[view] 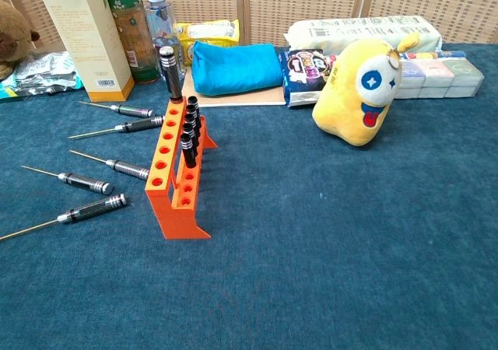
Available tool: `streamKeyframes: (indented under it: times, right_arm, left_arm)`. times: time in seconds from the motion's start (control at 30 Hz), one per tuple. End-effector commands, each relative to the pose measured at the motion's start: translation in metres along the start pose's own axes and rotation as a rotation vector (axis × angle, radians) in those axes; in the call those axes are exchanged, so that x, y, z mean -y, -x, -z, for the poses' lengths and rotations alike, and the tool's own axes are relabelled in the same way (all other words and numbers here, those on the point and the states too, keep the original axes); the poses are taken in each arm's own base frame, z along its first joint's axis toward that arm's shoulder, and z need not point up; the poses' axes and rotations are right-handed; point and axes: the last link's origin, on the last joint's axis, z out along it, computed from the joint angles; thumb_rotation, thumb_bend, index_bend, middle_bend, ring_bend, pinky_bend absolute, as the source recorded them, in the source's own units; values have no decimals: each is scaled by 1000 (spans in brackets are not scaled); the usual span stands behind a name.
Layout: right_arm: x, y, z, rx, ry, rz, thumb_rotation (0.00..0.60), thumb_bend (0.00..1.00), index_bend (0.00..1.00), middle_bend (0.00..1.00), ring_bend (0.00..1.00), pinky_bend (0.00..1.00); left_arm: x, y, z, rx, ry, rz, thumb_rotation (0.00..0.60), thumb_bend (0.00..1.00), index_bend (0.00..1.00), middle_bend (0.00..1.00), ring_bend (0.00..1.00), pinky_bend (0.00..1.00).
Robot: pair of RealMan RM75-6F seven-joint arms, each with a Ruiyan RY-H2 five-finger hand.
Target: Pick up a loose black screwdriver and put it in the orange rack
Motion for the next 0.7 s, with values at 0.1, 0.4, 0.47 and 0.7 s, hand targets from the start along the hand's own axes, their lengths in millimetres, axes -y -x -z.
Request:
streamKeyframes:
  times: [0.1,0.4,0.47,0.7]
  right_arm:
    - [1,1,0,7,-3,1,600,87,22,147,128,68]
    - [0,0,0,3,4,-7,600,88,22,146,128,68]
    - [0,0,-1,2,7,-10,600,87,22,147,128,69]
    - [-4,-2,-5,-2,25,-11,600,87,22,148,128,69]
  left_arm:
    - [1,1,-1,2,-3,4,600,122,0,0,0,161]
    - [-2,3,-19,-18,18,40,600,129,0,517,394,330]
    - [-6,2,-31,-23,25,36,600,151,5,881,782,655]
    - [-37,9,-79,58,76,-15,600,189,134,1000,1000,975]
